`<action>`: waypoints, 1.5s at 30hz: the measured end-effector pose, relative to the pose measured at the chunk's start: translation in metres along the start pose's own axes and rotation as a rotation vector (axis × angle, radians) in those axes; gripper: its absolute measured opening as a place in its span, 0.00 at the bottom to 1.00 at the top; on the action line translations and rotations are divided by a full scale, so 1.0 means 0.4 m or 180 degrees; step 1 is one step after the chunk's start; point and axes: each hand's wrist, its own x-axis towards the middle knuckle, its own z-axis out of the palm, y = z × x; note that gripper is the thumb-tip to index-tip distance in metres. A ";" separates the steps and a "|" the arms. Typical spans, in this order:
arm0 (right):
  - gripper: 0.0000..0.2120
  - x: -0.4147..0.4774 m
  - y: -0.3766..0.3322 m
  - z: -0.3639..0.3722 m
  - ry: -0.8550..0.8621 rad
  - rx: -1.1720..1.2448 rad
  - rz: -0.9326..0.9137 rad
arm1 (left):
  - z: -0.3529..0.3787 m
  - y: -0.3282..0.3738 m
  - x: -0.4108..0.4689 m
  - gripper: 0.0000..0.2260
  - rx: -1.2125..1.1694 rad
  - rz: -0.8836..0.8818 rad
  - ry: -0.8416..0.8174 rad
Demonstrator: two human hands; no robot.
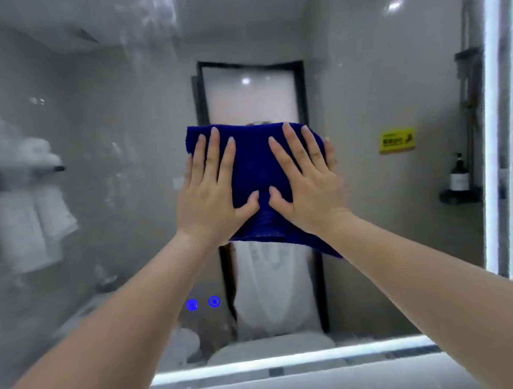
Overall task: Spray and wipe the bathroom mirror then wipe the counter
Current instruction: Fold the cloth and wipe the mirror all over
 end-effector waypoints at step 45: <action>0.29 0.839 0.201 -0.251 0.0135 -0.0293 0.0068 | -0.264 -0.123 0.811 0.34 0.0064 -0.0220 0.0400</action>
